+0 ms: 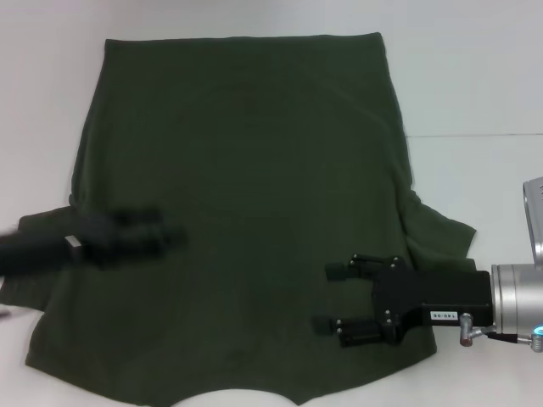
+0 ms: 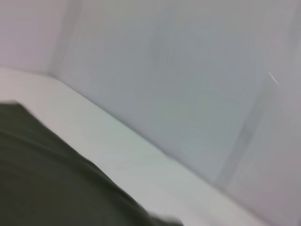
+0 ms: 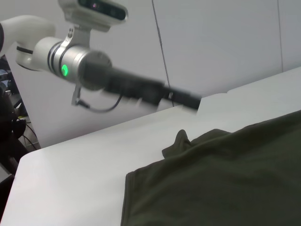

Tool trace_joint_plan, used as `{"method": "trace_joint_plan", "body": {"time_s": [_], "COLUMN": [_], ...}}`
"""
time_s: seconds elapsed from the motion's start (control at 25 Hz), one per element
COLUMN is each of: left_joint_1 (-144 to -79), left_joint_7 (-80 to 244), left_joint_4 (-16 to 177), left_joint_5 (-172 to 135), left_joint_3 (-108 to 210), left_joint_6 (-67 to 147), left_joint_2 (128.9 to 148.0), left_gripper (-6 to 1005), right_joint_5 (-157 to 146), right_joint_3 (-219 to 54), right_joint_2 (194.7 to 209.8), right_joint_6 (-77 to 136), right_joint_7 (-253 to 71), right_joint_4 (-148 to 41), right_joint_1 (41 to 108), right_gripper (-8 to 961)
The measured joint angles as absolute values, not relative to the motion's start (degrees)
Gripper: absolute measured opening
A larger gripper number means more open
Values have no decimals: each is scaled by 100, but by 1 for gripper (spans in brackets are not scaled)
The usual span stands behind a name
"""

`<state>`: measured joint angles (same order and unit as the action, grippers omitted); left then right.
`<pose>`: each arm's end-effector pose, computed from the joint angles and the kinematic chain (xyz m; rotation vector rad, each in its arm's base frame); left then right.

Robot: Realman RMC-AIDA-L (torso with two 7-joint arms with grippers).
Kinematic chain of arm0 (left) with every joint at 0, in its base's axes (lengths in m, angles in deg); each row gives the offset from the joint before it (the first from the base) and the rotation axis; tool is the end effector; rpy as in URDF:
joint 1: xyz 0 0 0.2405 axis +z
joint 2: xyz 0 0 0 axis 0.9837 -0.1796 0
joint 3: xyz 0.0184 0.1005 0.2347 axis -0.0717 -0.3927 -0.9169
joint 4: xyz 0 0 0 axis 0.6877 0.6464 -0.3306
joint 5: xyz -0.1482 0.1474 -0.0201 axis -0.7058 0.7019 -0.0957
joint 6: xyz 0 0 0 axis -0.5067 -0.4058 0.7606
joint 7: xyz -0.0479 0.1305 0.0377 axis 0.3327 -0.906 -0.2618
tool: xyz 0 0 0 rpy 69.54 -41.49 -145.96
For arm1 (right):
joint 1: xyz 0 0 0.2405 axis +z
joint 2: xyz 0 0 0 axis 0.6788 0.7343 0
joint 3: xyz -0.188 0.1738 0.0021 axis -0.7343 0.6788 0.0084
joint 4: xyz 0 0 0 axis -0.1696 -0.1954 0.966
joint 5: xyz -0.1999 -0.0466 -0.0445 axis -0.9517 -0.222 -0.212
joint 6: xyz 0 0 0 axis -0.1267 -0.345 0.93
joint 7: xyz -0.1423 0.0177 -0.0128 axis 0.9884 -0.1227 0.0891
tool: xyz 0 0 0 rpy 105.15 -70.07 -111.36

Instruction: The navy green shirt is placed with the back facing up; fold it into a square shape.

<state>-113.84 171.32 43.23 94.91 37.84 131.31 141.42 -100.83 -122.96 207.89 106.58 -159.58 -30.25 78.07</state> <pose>-0.2660 0.3340 0.0415 -2.6041 -0.8965 -0.8747 0.2414 0.3323 -0.0411 -2.8619 0.4984 0.7082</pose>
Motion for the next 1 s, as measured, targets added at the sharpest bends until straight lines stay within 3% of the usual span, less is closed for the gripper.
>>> {"method": "trace_joint_plan", "body": {"time_s": [0.32,1.0], "left_joint_1": [-11416,-11259], "left_joint_7": [19582,20793], "left_joint_4": [3918,4279], "left_joint_5": [9698,11221], "left_joint_3": [4914,4517], "left_joint_6": [12190,9842], "left_joint_2": [13768,13759], "left_gripper": [885,879], "right_joint_5": [-10068,-10077], "right_joint_3": [-12257,-12263], "right_joint_2": [20721,20637], "right_joint_6": [10653,10662], "right_joint_7": [-15980,-15979], "right_joint_4": [-3016,-2964], "right_joint_1": [7790,7849], "right_gripper": [930,929]}}
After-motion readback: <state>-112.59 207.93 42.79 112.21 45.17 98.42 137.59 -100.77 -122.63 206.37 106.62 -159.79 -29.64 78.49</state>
